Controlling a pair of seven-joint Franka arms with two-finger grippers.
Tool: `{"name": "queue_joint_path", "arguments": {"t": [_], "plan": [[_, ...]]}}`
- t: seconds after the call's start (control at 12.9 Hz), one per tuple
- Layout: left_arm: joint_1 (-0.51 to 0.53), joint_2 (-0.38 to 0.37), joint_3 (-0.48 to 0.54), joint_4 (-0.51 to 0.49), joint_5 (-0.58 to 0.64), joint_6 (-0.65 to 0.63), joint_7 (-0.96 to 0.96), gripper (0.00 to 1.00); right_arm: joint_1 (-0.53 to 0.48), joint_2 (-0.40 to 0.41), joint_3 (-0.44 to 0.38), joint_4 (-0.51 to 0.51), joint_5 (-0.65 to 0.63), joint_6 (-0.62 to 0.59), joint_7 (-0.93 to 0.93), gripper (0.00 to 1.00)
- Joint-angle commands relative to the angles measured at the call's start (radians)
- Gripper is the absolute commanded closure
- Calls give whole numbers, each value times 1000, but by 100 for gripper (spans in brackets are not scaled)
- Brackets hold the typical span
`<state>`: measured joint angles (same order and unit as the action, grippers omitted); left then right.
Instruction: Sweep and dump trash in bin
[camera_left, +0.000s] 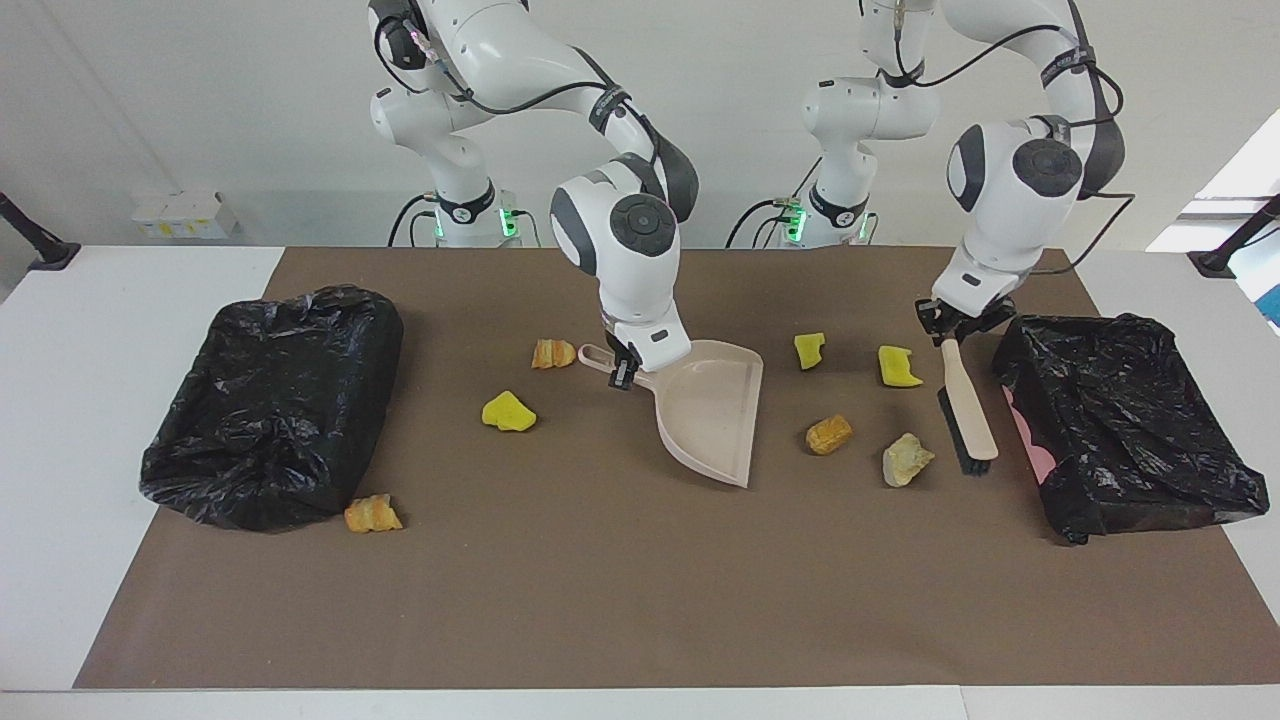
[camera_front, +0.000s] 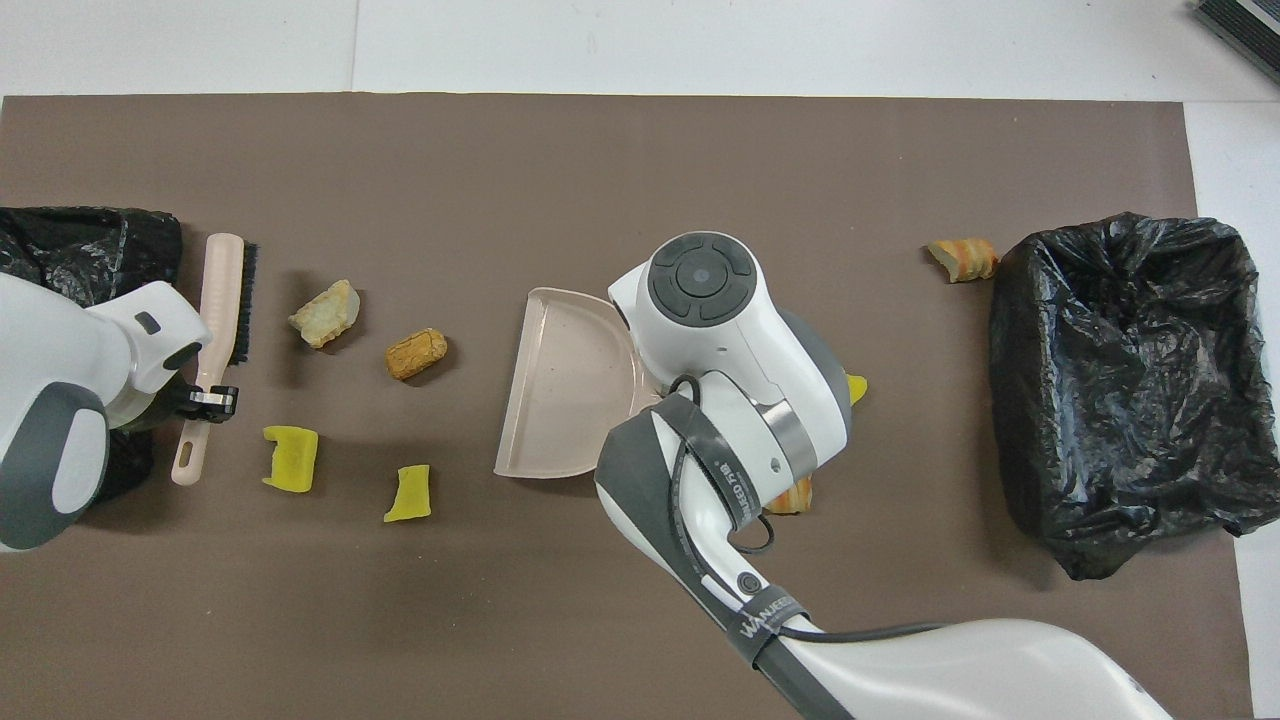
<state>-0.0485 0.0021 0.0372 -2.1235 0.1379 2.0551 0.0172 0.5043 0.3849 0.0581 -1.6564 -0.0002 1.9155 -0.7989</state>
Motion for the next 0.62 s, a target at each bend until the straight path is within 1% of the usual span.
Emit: {"name": "queue_joint_path", "arguments": {"t": [0.0,0.15,0.39,0.54], "plan": [[30,73,-13,66,17,22,30,100,0,-61,6,-105,20,56,-43,100],[26,94,-16,48,15,31,61,100,11,-63,6,-117,6,60,-42,100],[13,73,-17,-9,11,33,176,100,13,-63,6,-118,2,62,-42,100],[-10,53,-26,-45,-33,33,234,100,16,-63,6,-123,2,62,-40,100]]}}
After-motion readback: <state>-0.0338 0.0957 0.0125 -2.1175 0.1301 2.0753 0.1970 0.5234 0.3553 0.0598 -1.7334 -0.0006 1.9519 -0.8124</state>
